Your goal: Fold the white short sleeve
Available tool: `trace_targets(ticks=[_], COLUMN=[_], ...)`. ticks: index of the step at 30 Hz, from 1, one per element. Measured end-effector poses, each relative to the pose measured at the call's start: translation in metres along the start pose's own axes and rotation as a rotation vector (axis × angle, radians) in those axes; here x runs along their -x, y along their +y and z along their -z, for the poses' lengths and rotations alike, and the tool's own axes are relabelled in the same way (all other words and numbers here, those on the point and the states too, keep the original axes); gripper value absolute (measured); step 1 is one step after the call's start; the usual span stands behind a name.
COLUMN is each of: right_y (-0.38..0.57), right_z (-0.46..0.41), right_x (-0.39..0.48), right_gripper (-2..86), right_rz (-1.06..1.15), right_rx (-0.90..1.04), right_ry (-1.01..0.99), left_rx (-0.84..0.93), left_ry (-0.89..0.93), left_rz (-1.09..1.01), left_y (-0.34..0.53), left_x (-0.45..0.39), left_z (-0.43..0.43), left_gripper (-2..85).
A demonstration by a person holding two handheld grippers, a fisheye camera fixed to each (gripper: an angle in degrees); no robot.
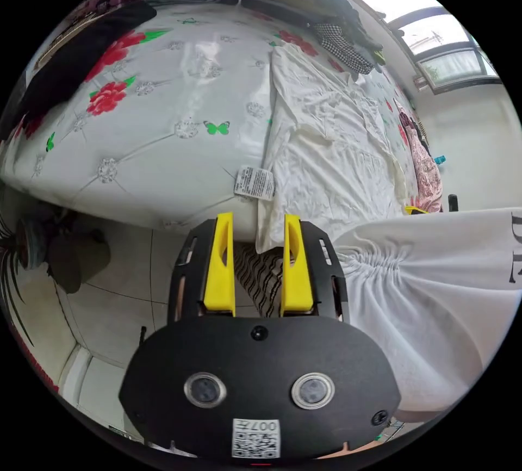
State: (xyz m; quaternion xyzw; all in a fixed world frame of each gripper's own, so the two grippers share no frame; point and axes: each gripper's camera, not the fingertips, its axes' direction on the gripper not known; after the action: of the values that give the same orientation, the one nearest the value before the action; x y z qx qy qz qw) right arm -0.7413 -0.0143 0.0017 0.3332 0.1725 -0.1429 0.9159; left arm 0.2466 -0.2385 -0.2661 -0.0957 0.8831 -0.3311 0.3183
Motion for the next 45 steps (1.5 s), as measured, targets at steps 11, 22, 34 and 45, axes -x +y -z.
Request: trace_targets(ticks=[11,22,34,45], right_y=[-0.013,-0.024,-0.011,0.026], right_z=[0.016,0.09,0.046,0.075], right_x=[-0.027,-0.116,-0.108,-0.128], right_gripper=[-0.1,-0.3,-0.3,-0.3], right_rz=[0.048,-0.107,-0.068,-0.048], right_rx=[0.056,-0.242,-0.091,-0.184], right_ry=[-0.195,-0.768,-0.664,-0.659], left_rx=[0.099,-0.286,0.123,0.139], left_ry=[-0.049,0.47,0.171,0.324], left_rz=[-0.123,-0.008,0.07,-0.051], left_y=[-0.017,-0.065,-0.023,-0.039], left_x=[-0.014,0.041,0.013,0.023], left_z=[-0.009,0.093,-0.013,-0.003], left_gripper=[-0.8,0.5,14.3,-0.8])
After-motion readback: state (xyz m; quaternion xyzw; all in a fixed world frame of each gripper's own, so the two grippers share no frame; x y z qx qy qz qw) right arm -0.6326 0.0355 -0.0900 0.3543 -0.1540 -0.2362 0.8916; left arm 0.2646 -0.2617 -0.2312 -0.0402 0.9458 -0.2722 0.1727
